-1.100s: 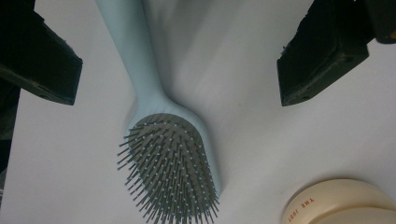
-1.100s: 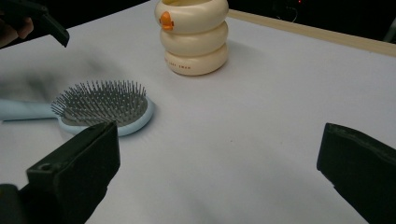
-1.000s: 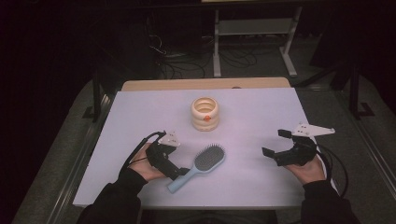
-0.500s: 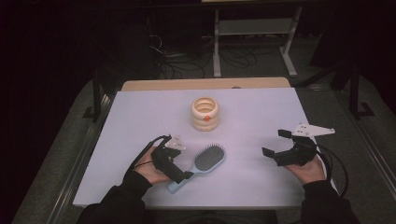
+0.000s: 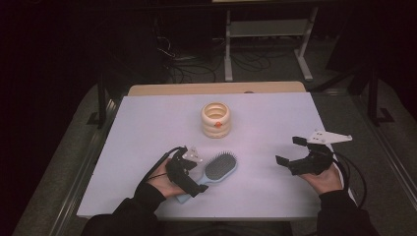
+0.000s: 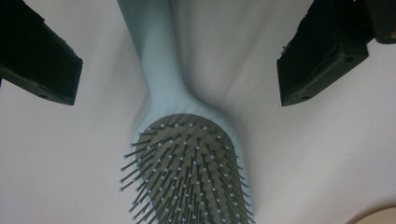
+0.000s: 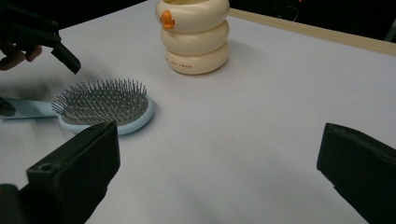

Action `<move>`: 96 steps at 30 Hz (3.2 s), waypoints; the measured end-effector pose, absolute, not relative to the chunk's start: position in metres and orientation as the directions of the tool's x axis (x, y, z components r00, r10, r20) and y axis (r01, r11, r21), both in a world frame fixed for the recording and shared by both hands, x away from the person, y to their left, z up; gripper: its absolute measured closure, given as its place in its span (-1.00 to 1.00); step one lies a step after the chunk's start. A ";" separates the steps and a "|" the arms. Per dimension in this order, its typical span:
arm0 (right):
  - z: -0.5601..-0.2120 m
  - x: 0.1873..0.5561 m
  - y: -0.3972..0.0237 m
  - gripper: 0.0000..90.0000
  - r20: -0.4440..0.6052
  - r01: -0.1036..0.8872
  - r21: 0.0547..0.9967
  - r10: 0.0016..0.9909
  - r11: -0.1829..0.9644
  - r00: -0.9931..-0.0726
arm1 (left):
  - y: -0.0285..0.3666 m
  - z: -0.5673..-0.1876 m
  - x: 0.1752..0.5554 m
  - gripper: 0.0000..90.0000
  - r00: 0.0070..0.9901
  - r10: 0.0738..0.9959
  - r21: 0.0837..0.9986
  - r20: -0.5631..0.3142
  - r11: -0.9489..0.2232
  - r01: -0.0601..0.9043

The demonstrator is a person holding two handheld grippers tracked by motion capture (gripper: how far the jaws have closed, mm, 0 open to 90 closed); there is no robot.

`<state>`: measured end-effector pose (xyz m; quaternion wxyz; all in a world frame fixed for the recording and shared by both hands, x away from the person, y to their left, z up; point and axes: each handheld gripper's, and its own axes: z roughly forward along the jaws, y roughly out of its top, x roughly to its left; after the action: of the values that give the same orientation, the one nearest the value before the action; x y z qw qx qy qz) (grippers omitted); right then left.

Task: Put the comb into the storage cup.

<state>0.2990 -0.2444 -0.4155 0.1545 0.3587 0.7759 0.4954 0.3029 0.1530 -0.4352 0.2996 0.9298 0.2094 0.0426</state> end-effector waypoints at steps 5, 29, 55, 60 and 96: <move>-0.416 0.299 -0.245 -1.00 0.117 0.403 0.880 0.709 0.251 -0.696 | 0.149 -0.439 0.302 -0.97 0.904 0.424 0.548 -0.054 -0.744 0.382; -0.416 0.299 -0.244 -1.00 0.115 0.401 0.880 0.707 0.253 -0.698 | 0.148 -0.446 0.299 -0.21 0.899 0.433 0.527 -0.065 -0.750 0.399; -0.415 0.299 -0.244 -1.00 0.110 0.397 0.881 0.705 0.257 -0.700 | 0.143 -0.448 0.298 0.36 0.889 0.457 0.517 -0.033 -0.753 0.406; -0.416 0.299 -0.243 -1.00 0.109 0.398 0.880 0.705 0.260 -0.701 | 0.143 -0.448 0.299 0.46 0.883 0.469 0.514 -0.024 -0.751 0.413; -0.416 0.299 -0.243 -1.00 0.110 0.398 0.880 0.704 0.259 -0.702 | 0.170 -0.415 0.303 0.56 0.857 0.514 0.634 -0.036 -0.651 0.417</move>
<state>0.2992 -0.2434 -0.4158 0.1544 0.3540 0.7781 0.4953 0.3032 0.1697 -0.4146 0.3293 0.9056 0.2571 0.0734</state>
